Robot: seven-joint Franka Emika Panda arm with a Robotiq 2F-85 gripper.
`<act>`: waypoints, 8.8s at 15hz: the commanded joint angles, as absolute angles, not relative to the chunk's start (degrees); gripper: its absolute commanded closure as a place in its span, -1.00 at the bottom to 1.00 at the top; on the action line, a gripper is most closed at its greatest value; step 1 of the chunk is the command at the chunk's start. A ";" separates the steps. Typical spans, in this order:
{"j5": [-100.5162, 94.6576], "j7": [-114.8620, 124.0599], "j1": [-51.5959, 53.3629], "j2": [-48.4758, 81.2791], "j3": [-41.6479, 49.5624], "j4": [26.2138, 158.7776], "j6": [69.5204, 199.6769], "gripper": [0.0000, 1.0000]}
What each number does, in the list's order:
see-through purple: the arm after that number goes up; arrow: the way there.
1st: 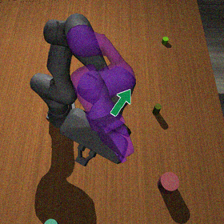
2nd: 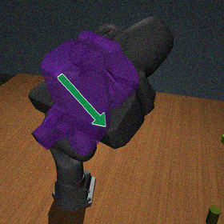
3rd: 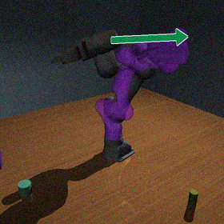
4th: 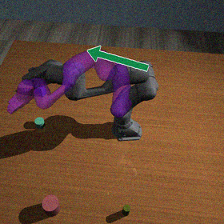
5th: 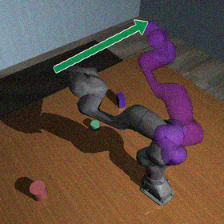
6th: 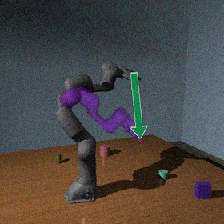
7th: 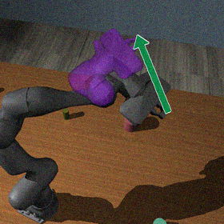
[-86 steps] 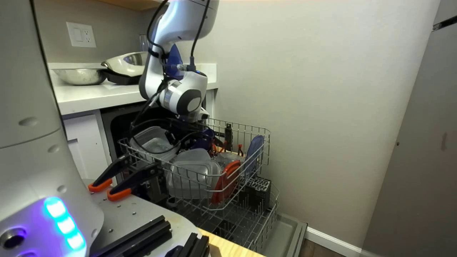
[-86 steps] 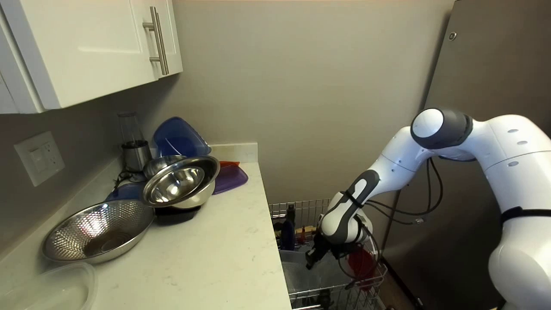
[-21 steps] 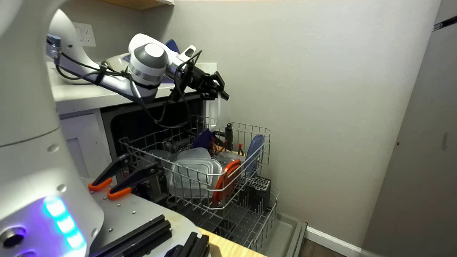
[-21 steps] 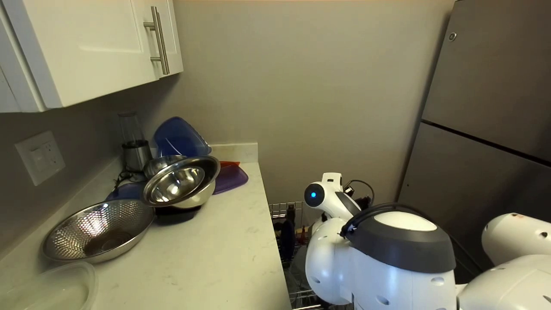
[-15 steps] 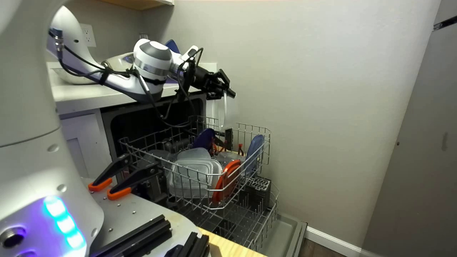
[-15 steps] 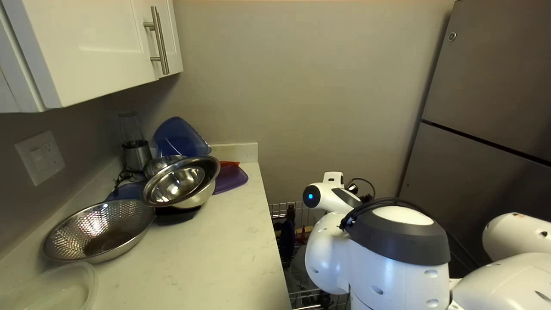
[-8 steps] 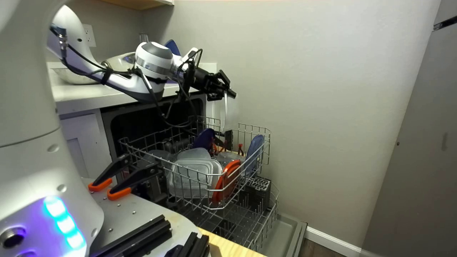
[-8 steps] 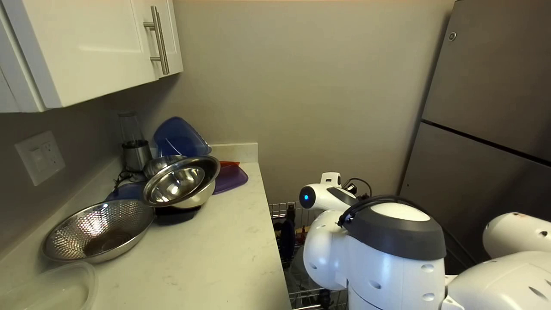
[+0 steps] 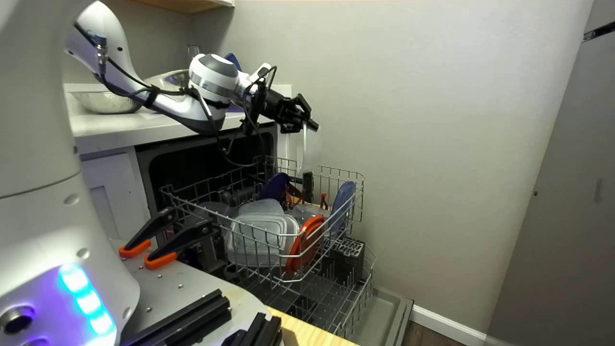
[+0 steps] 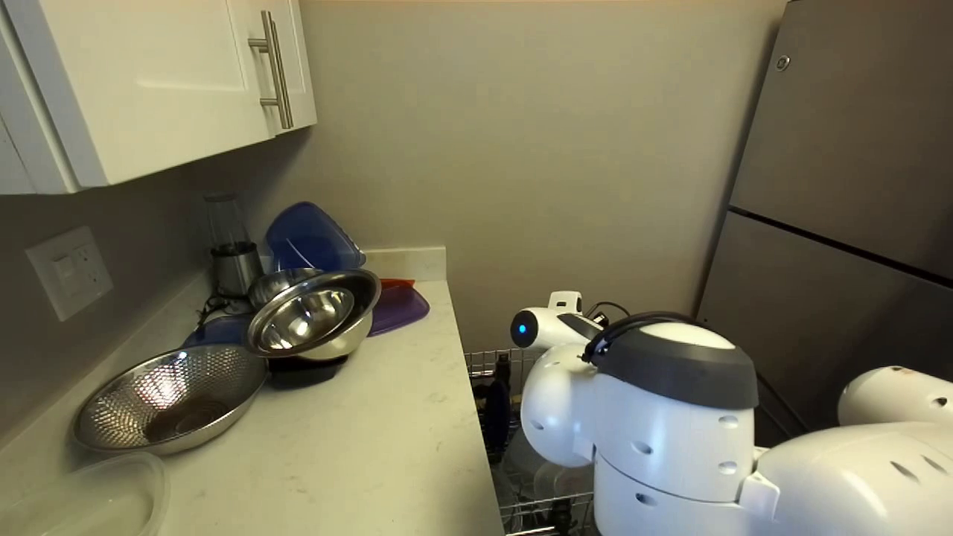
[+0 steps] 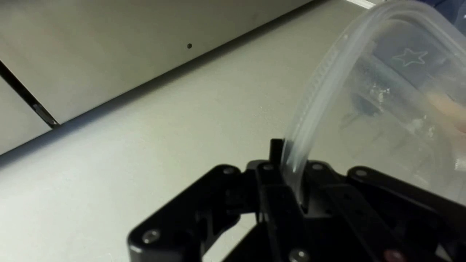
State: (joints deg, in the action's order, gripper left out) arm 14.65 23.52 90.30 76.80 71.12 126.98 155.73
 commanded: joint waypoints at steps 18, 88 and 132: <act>1.05 24.78 68.37 58.66 56.54 113.24 149.96 0.92; -21.05 15.62 21.30 52.59 8.78 105.07 156.51 0.19; 25.38 -59.91 -53.05 85.08 -69.43 120.07 161.33 0.93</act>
